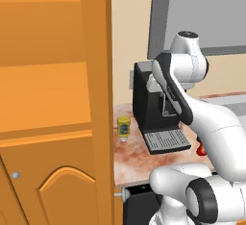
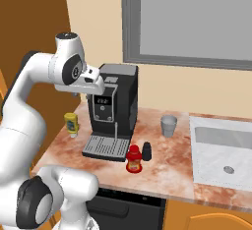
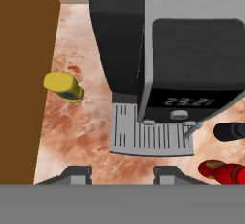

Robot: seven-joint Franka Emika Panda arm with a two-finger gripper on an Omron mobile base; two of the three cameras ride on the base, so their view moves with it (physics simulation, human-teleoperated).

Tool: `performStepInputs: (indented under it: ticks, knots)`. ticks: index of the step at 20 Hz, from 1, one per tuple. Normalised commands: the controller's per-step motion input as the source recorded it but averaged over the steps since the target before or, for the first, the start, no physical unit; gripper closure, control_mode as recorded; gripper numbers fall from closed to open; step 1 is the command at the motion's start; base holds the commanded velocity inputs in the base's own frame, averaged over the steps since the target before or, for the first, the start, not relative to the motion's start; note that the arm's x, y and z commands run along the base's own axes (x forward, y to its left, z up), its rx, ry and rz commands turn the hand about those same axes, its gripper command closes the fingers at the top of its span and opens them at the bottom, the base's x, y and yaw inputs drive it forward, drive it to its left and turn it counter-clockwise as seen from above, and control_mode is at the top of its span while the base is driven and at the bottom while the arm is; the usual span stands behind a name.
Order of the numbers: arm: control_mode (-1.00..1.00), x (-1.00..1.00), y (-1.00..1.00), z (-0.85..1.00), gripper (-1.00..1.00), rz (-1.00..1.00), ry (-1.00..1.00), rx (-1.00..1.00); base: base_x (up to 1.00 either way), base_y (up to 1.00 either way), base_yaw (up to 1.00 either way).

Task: There are various items on the counter. Only move the condiments/shakers into the cabinet.

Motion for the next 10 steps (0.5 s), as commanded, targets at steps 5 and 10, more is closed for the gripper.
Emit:
performStepInputs:
  ticks: [5,10]
  knots:
    - [-1.0,-0.03,-0.14,0.0,-1.0,0.0,0.0,0.0,0.0,0.0,0.0]
    - [-1.0,-0.06,-0.78,-0.05,-1.0,0.01,0.0,0.04,0.0,0.0,0.0]
